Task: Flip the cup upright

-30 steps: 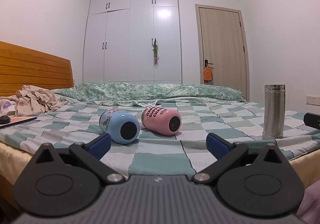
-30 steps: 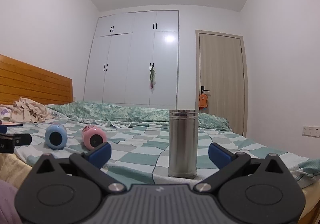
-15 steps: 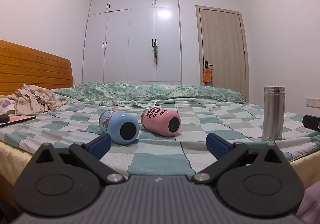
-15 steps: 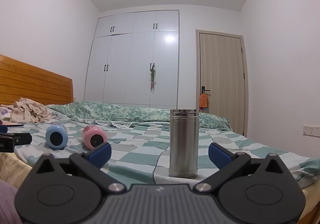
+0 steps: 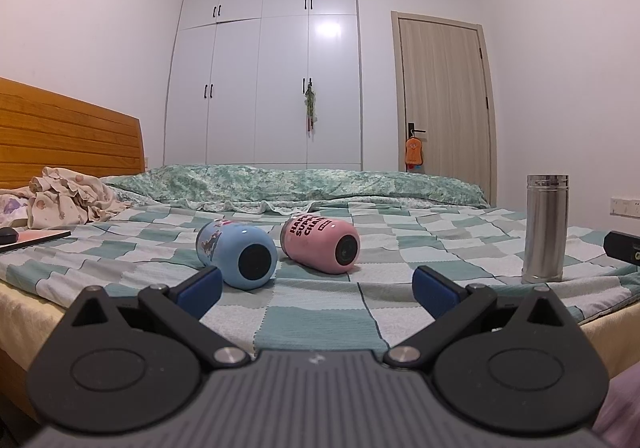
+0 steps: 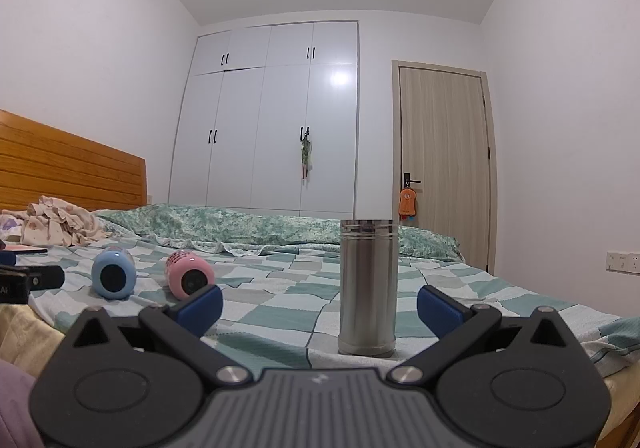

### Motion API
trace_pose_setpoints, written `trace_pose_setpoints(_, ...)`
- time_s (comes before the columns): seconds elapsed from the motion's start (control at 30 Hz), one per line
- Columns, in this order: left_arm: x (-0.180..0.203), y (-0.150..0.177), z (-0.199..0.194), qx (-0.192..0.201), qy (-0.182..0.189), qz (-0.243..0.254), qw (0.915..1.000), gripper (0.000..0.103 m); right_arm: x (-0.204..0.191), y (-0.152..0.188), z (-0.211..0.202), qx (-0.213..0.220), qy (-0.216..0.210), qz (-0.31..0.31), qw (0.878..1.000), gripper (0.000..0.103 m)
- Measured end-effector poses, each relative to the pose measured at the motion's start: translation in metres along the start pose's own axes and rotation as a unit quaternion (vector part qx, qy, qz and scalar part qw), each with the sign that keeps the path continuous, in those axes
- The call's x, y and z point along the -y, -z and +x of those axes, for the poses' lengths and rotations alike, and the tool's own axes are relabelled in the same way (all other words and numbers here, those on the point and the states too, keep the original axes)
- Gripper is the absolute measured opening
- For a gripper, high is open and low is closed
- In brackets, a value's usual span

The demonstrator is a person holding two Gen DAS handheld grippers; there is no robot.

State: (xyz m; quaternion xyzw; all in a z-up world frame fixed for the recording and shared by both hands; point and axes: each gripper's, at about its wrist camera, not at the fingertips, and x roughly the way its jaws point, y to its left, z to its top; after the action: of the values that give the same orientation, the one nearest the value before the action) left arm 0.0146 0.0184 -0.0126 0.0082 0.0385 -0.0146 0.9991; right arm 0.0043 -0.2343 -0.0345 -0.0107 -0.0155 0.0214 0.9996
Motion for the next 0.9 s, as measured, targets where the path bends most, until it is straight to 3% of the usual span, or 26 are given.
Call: trace_pose_setpoints(0.9, 0.0055, -0.0024, 0.0008, 0.001, 0.003, -0.001, 1.0, 0.103, 0.0005, 0.0004, -0.0003, -0.001, 0.001, 0.0, 1.0, 0.103)
